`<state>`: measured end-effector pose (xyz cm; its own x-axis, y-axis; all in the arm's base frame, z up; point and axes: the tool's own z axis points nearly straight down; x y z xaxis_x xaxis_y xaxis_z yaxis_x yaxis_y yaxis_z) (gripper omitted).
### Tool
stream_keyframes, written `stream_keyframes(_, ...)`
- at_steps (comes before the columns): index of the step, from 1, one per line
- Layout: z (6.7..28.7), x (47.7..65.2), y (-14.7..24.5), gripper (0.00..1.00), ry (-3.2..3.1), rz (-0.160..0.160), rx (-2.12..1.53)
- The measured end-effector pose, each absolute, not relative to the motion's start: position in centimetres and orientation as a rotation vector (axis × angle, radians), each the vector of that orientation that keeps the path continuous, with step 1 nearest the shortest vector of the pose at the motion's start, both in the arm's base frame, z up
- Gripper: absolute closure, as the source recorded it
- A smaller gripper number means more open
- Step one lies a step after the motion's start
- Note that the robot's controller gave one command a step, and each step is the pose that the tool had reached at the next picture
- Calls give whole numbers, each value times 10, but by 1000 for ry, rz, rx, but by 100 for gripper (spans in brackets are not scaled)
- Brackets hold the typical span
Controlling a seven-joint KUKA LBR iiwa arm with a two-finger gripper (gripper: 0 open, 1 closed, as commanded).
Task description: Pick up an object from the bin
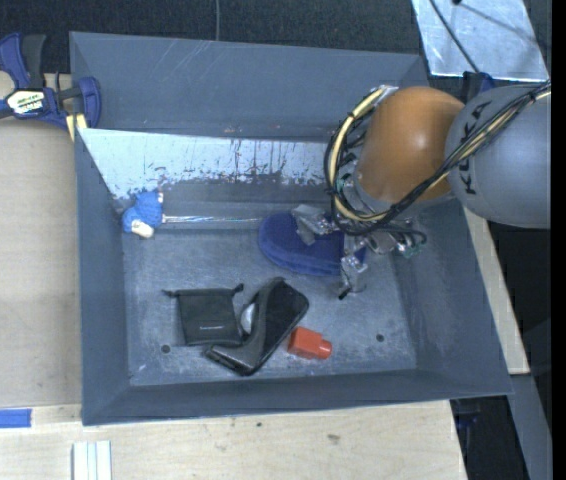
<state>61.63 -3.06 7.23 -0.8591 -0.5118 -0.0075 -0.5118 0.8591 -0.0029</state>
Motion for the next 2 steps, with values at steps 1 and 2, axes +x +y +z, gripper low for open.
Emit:
stream_keyframes(1,73,615,-32,100,3028,-2,-831)
stream_keyframes(2,210,627,-43,100,3010,-7,-855)
